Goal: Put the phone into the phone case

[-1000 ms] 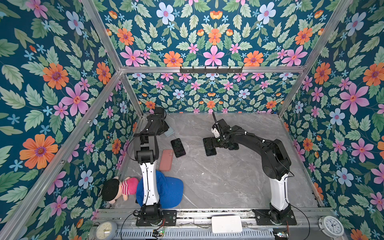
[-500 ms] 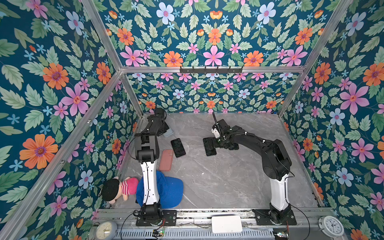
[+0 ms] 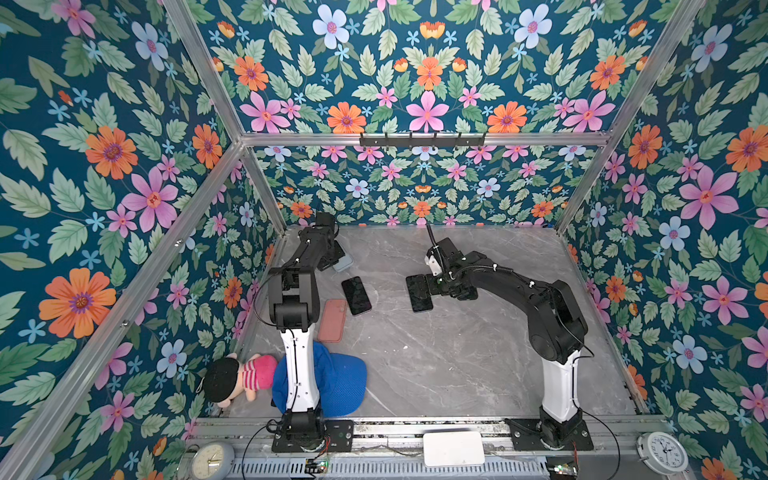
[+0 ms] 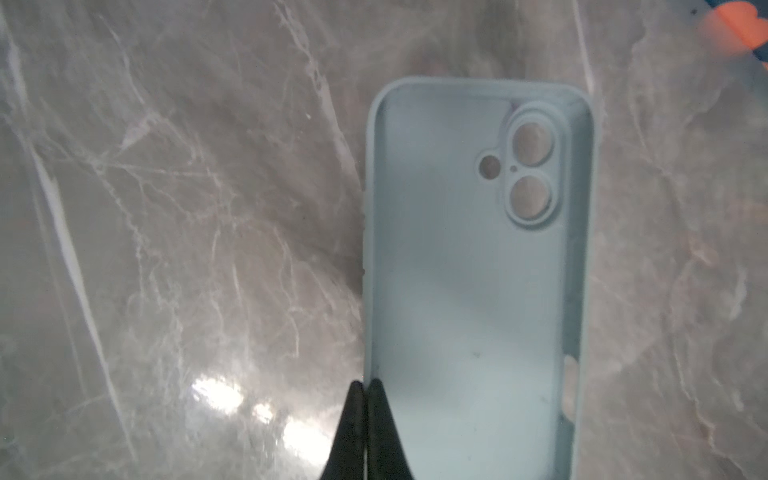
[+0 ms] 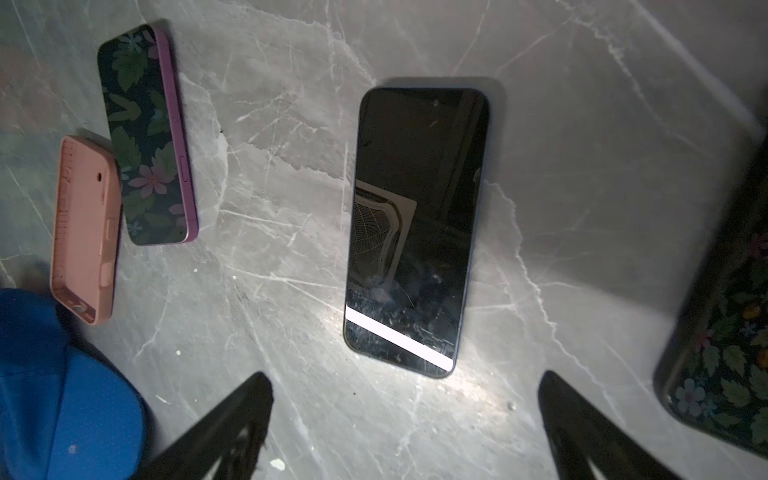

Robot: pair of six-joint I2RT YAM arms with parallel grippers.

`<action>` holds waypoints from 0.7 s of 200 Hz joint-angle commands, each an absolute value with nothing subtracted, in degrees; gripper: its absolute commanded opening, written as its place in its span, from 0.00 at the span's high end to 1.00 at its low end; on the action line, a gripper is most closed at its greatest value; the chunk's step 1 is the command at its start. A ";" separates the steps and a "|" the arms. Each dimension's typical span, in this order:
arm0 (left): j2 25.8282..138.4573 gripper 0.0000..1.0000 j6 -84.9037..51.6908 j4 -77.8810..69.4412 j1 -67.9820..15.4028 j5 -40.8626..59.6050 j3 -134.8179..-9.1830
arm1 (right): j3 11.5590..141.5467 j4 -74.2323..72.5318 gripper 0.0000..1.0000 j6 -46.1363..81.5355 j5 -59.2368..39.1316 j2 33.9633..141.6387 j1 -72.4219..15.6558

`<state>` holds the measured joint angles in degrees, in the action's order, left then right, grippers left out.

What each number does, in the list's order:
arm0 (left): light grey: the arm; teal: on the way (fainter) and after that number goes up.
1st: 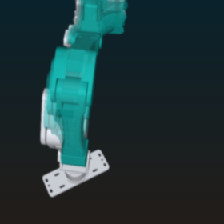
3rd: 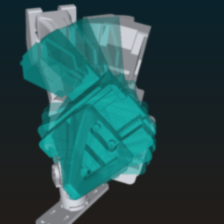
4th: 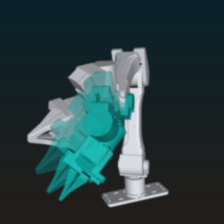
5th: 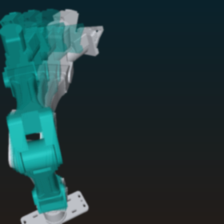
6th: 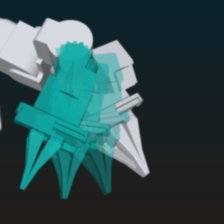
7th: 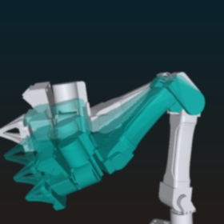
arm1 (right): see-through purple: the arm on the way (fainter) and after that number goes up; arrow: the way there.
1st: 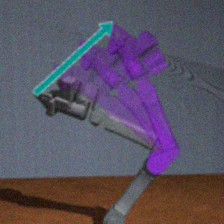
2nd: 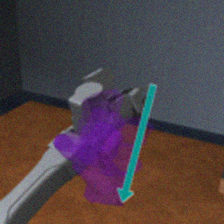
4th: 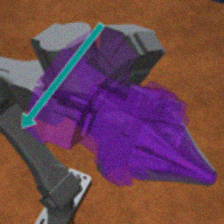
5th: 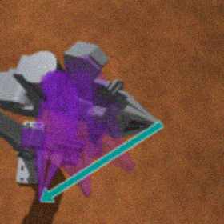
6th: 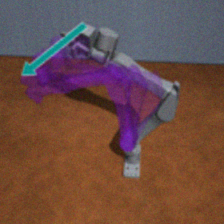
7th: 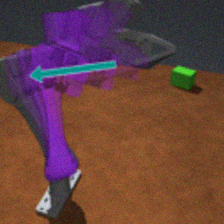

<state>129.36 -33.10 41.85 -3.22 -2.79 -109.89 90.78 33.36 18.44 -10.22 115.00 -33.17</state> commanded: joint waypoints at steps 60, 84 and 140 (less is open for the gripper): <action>108.76 1.00 -38.47 36.08 -18.81 -4.13 -80.64 | 78.52 30.75 0.01 21.92 -6.97 106.17 -34.90; 103.71 1.00 -42.57 32.64 -23.47 -2.29 -71.27 | 75.08 29.65 0.01 23.65 -6.43 104.42 -35.81; 100.03 1.00 -48.12 29.71 -31.90 0.10 -63.97 | 71.06 28.47 0.01 25.20 -5.30 102.69 -36.78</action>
